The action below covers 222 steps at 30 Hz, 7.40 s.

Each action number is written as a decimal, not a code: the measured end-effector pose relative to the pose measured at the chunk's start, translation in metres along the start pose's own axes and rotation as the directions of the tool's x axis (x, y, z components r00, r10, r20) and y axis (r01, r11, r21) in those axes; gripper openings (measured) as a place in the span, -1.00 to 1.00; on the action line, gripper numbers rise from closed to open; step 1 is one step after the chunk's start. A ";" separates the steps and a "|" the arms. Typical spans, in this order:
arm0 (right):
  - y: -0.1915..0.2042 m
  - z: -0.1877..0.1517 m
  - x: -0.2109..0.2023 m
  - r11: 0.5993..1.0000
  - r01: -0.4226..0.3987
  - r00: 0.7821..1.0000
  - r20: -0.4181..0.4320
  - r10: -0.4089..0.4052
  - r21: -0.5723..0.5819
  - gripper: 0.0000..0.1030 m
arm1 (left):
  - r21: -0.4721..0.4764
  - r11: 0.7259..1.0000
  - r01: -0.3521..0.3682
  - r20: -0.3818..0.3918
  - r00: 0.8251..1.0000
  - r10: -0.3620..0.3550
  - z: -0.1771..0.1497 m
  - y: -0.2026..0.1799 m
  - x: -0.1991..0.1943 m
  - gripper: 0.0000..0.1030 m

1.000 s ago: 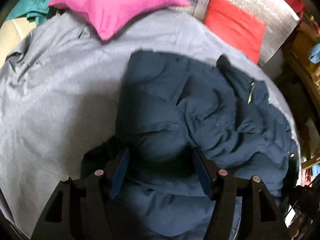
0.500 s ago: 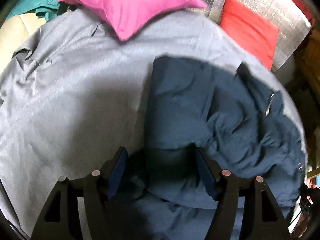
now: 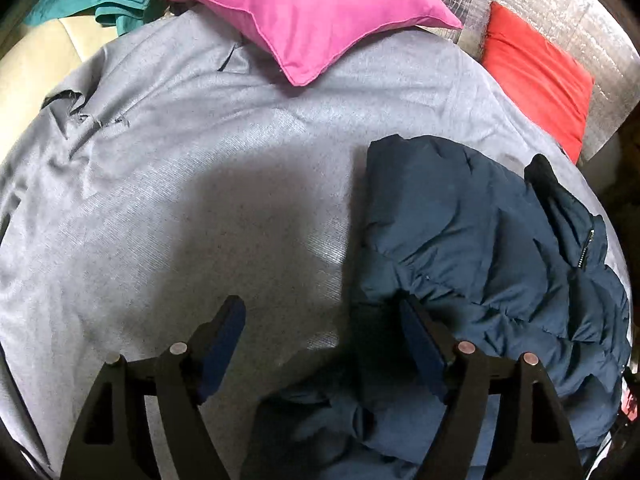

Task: Fold large clothes

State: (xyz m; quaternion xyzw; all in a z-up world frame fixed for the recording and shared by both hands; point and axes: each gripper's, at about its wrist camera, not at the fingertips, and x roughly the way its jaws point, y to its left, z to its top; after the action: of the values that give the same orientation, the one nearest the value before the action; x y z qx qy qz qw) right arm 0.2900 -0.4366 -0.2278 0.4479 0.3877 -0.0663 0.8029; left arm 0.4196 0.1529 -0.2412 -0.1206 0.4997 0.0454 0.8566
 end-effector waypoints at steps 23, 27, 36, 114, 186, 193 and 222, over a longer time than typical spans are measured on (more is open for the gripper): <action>0.073 -0.066 -0.022 0.959 -0.159 0.979 -0.166 0.122 -0.236 -0.11 | 0.328 0.942 0.074 0.036 0.995 -0.091 -0.049 -0.083 -0.040 0.55; 0.093 -0.086 -0.007 0.934 -0.187 0.968 -0.218 0.123 -0.303 -0.11 | 0.363 0.918 0.158 0.065 0.979 -0.194 -0.055 -0.100 -0.057 0.56; 0.071 -0.093 -0.004 0.961 -0.252 0.920 -0.337 0.201 -0.117 0.01 | 0.245 0.918 0.312 -0.112 0.950 -0.293 -0.065 -0.094 -0.059 0.56; 0.042 -0.107 -0.089 0.968 -0.081 0.997 -0.014 0.080 -0.239 0.05 | 0.177 0.979 0.098 0.049 0.993 -0.109 -0.113 0.044 -0.101 0.27; 0.087 -0.193 -0.209 0.830 -0.307 0.947 -0.063 0.315 -0.466 -0.73 | 0.193 0.722 0.664 -0.066 0.743 -0.666 -0.184 0.069 -0.228 -0.60; 0.091 -0.111 -0.191 0.875 -0.337 0.901 0.152 0.407 -0.346 -0.91 | 0.132 0.726 0.675 0.005 0.732 -0.681 -0.106 0.041 -0.205 -0.60; 0.077 -0.045 0.002 0.940 0.000 0.995 -0.092 -0.033 -0.342 0.14 | -0.185 0.758 0.626 0.018 0.773 -0.634 -0.058 -0.008 -0.051 -0.58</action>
State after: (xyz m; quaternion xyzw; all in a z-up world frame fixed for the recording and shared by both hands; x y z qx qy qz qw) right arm 0.3013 -0.3560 -0.1916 0.3014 0.4355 0.0169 0.8481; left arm 0.3471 0.1327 -0.2226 -0.3596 0.4432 -0.2028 0.7957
